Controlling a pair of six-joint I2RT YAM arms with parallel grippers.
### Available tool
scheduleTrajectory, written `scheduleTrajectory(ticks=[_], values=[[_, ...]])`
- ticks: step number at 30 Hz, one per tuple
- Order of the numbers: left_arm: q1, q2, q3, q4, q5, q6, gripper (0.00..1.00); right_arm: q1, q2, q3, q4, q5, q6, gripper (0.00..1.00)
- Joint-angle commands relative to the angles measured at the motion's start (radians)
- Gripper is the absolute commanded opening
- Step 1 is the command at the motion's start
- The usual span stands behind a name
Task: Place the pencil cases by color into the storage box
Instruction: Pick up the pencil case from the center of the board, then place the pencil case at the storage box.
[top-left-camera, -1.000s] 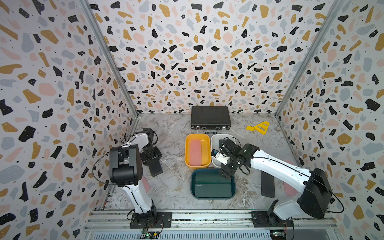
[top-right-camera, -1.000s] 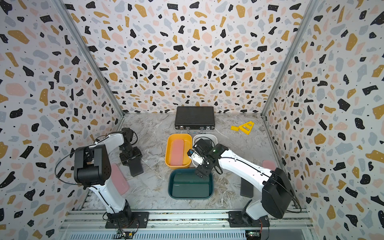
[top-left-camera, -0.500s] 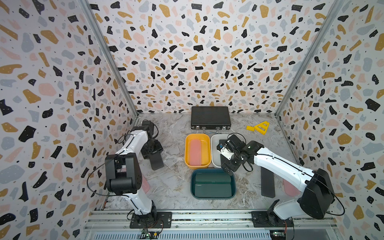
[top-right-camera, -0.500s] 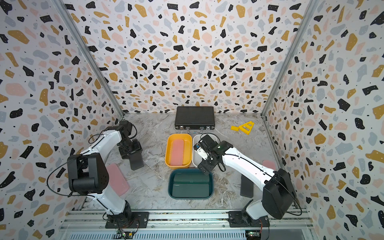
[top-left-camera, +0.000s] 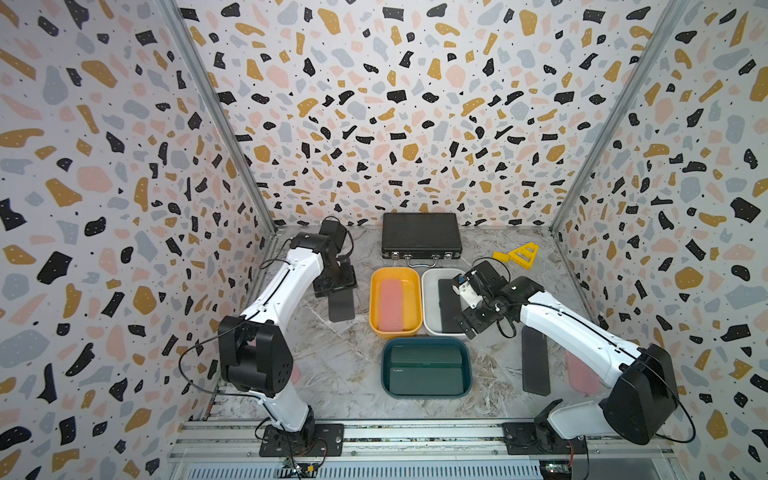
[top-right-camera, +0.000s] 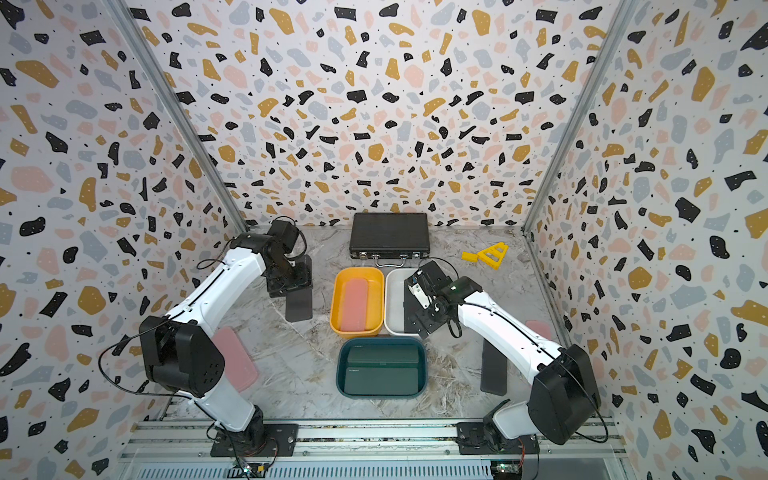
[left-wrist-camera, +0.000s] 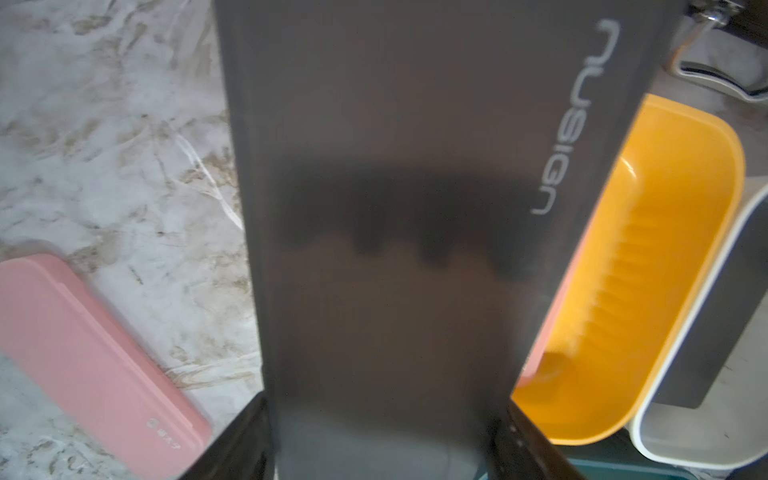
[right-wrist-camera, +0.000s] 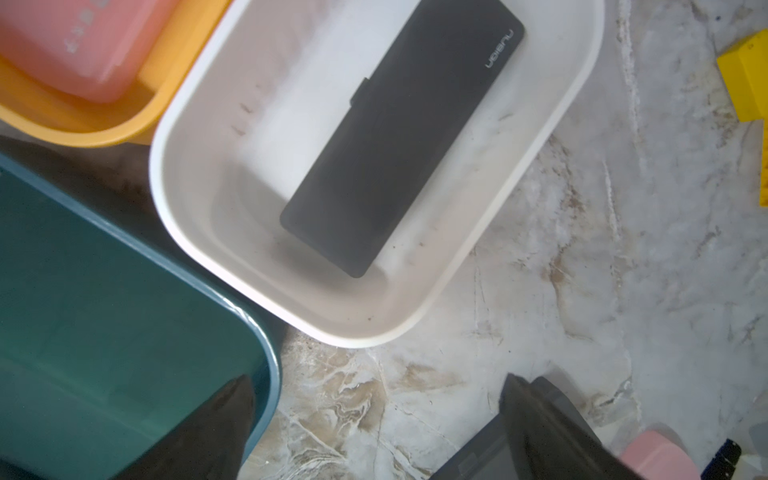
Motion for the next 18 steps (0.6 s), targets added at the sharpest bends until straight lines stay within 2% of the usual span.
scheduleTrajectory(ticks=[1,10,18], values=[[-0.068,-0.011,0.055,-0.036,0.024,-0.044,0.56,-0.029,-0.043,-0.005,-0.018,0.029,0.038,0.98],[-0.238,0.065,0.168,-0.038,0.066,-0.107,0.56,-0.109,-0.061,-0.019,-0.041,0.039,0.050,0.98],[-0.361,0.194,0.333,-0.051,0.102,-0.138,0.56,-0.166,-0.071,-0.031,-0.054,0.045,0.066,0.97]])
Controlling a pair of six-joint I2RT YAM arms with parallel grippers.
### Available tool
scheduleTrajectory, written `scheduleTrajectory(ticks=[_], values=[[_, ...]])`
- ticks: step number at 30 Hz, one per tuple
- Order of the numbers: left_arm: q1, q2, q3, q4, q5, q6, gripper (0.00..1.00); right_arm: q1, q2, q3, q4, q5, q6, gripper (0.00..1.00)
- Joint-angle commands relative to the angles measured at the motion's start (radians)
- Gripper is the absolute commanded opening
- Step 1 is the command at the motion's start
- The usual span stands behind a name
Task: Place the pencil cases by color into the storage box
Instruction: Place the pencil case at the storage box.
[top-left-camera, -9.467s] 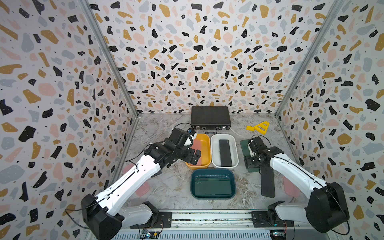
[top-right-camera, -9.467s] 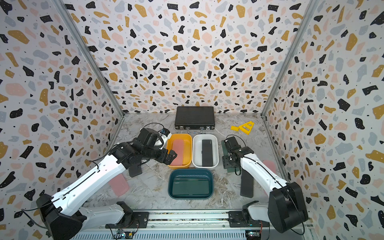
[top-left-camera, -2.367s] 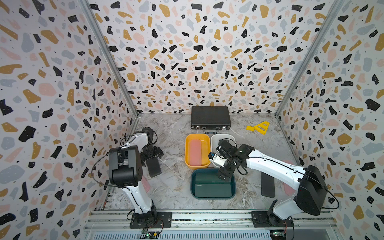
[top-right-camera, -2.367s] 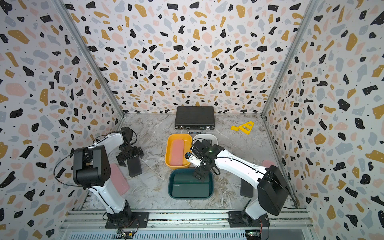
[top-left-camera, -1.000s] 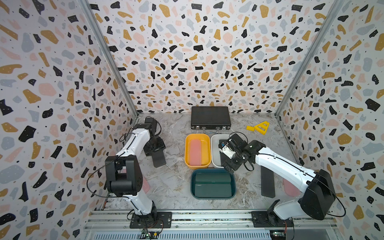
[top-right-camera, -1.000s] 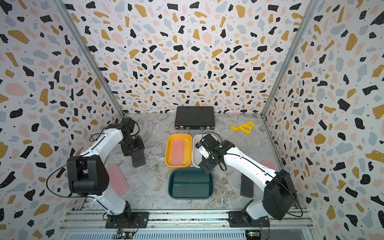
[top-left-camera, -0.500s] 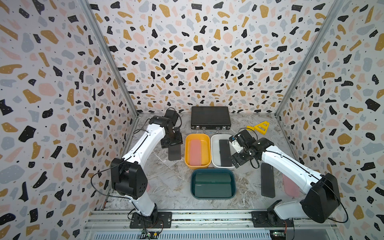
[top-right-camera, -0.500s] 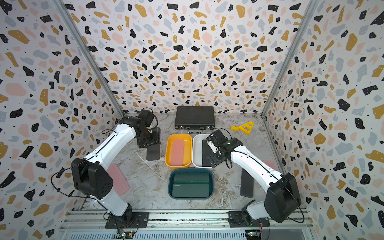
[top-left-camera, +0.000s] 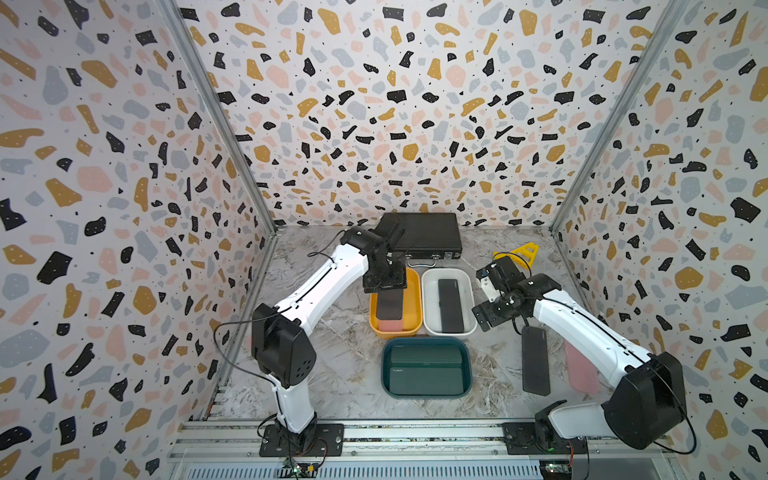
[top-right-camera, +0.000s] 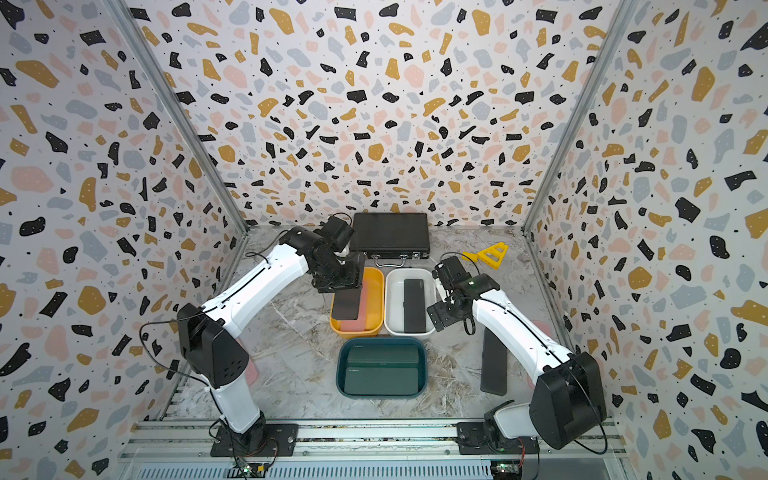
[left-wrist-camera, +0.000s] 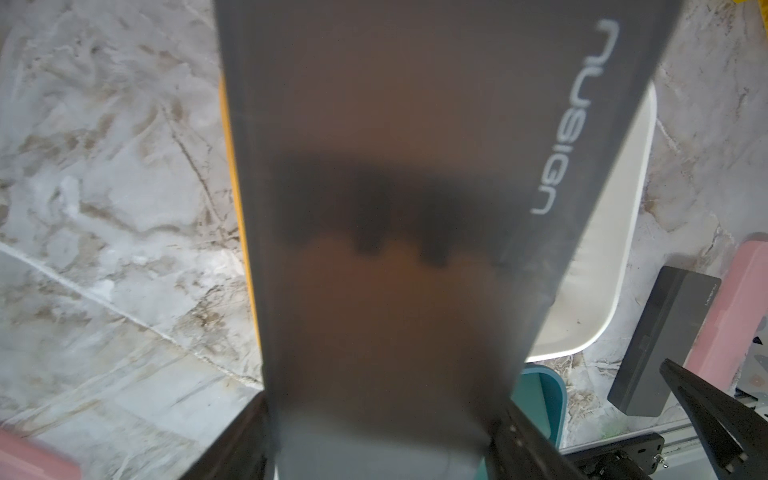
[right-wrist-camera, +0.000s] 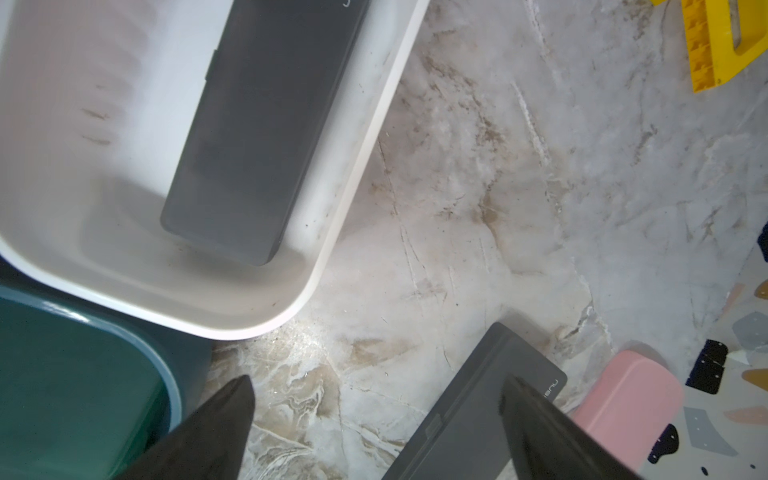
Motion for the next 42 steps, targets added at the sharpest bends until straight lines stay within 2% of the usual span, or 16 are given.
scheduleTrajectory(ticks=[1,12,27,42], values=[[-0.044,0.044,0.082,-0.014,0.031,-0.026,0.55,-0.020,-0.045,-0.005,-0.032,0.014,0.022,0.97],[-0.116,0.214,0.223,0.041,0.128,-0.084,0.55,-0.063,-0.069,-0.032,-0.042,0.008,0.027,0.97],[-0.123,0.340,0.250,0.206,0.219,-0.142,0.55,-0.095,-0.070,-0.051,-0.043,-0.020,0.032,0.97],[-0.123,0.436,0.270,0.196,0.197,-0.168,0.55,-0.107,-0.065,-0.055,-0.041,-0.044,0.024,0.97]])
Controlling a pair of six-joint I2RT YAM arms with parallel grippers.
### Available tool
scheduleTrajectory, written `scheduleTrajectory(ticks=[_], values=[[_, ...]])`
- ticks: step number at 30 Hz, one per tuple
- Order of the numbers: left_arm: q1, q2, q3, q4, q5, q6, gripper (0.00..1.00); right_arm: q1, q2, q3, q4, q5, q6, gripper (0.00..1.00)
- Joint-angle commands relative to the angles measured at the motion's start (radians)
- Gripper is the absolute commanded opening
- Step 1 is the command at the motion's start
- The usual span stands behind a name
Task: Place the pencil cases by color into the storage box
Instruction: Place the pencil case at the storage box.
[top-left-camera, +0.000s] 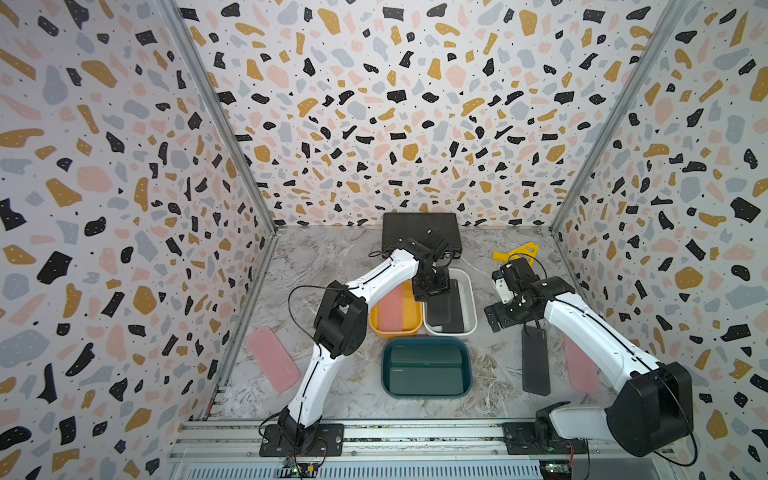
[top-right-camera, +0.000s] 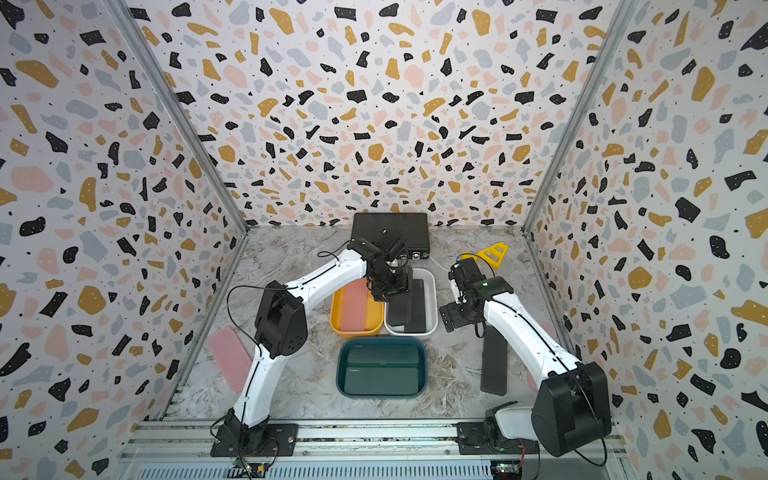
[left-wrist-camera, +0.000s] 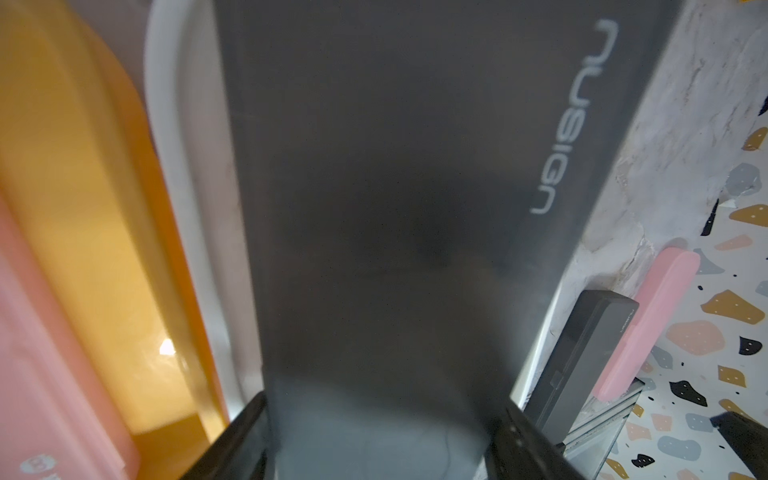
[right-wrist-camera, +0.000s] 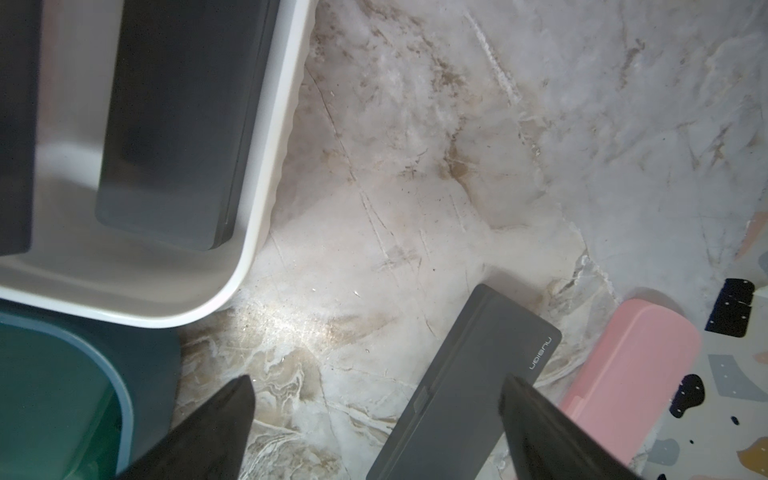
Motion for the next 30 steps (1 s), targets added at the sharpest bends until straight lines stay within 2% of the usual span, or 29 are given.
scheduleTrajectory(ticks=[1,19,24,30], values=[[-0.004,0.013,0.040,0.004,-0.008,-0.008,0.55,-0.005,-0.020,-0.005,-0.024,-0.013,0.005,0.97],[-0.005,0.097,0.077,-0.007,-0.028,-0.018,0.56,-0.006,-0.010,-0.012,-0.013,-0.019,-0.002,0.97],[-0.004,0.110,0.091,-0.022,-0.039,-0.018,0.59,-0.006,-0.005,-0.015,-0.011,-0.024,-0.004,0.97],[-0.004,0.121,0.114,-0.052,-0.066,-0.019,0.70,-0.008,-0.002,-0.015,-0.007,-0.025,-0.004,0.97]])
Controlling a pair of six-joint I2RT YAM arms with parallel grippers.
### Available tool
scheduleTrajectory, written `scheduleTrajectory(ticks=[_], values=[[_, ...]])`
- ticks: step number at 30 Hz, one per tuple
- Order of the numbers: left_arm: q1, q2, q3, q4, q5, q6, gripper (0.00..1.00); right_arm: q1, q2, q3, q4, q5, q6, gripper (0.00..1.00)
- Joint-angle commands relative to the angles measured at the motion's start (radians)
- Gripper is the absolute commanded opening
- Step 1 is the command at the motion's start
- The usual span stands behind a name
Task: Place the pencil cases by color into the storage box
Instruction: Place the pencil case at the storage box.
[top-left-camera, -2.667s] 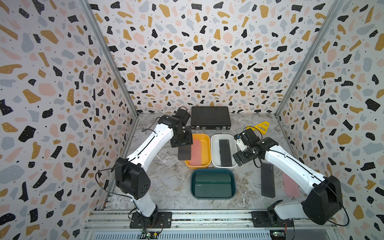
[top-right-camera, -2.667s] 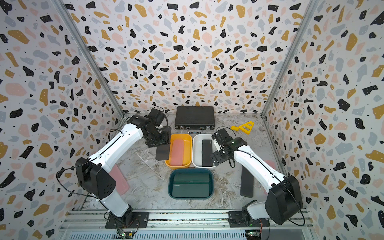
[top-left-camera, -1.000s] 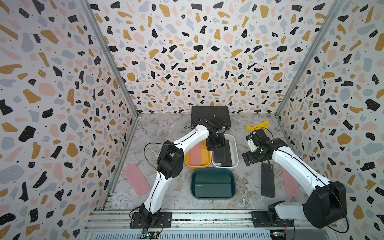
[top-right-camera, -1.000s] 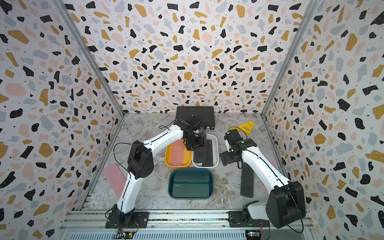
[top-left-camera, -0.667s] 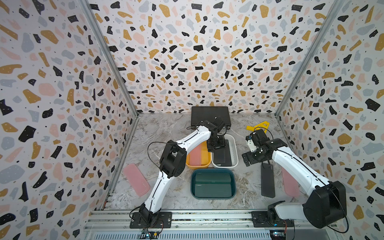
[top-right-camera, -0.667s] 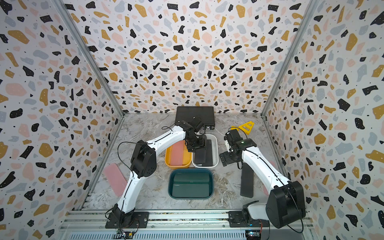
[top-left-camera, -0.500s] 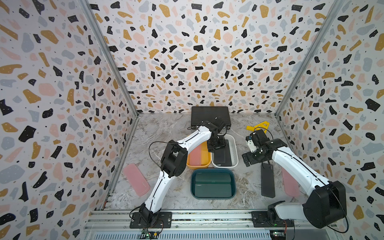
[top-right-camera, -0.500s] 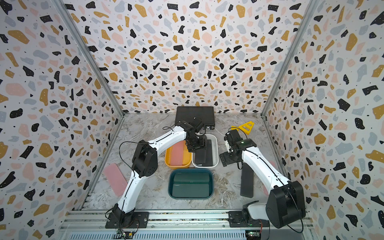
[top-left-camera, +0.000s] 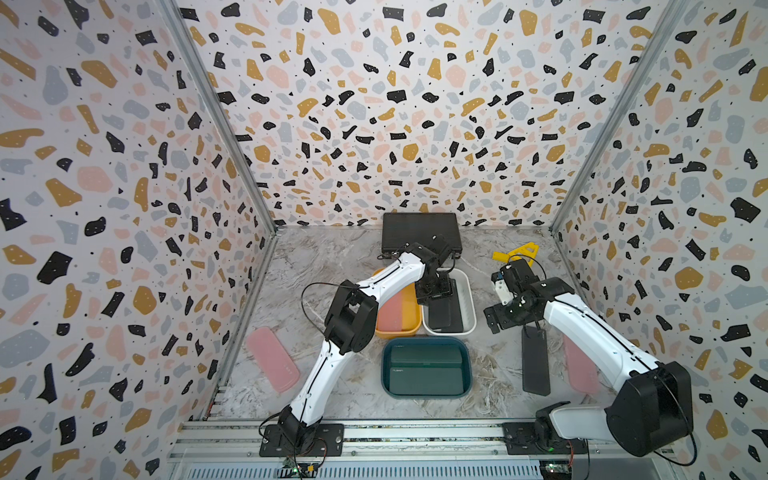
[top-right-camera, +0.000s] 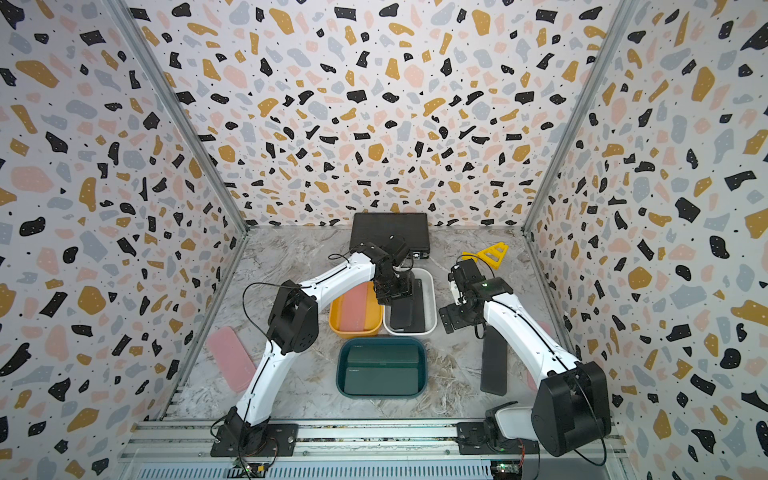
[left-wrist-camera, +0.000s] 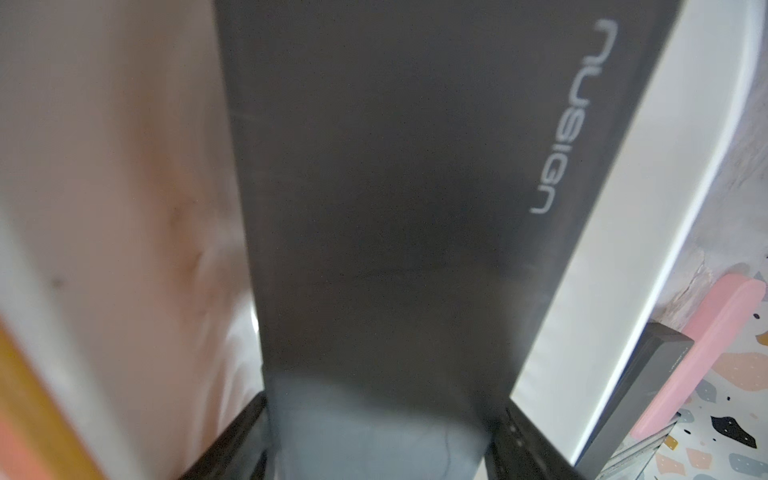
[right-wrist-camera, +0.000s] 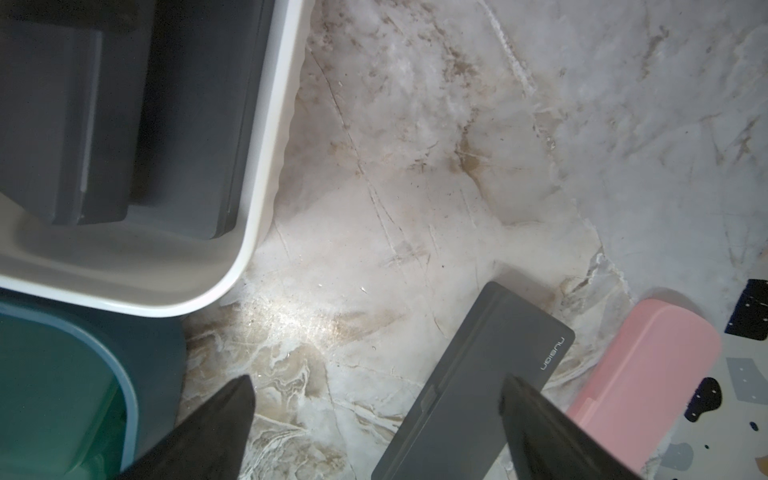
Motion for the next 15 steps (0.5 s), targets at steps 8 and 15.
scheduleTrajectory(ticks=[8,15], values=[[0.000,0.029,0.047,-0.052,-0.048,-0.012,0.75,-0.006,-0.003,-0.006,-0.007,-0.012,-0.004,0.97],[0.000,0.040,0.057,-0.063,-0.052,-0.019,0.76,-0.007,-0.004,-0.005,-0.007,-0.016,-0.006,0.97]])
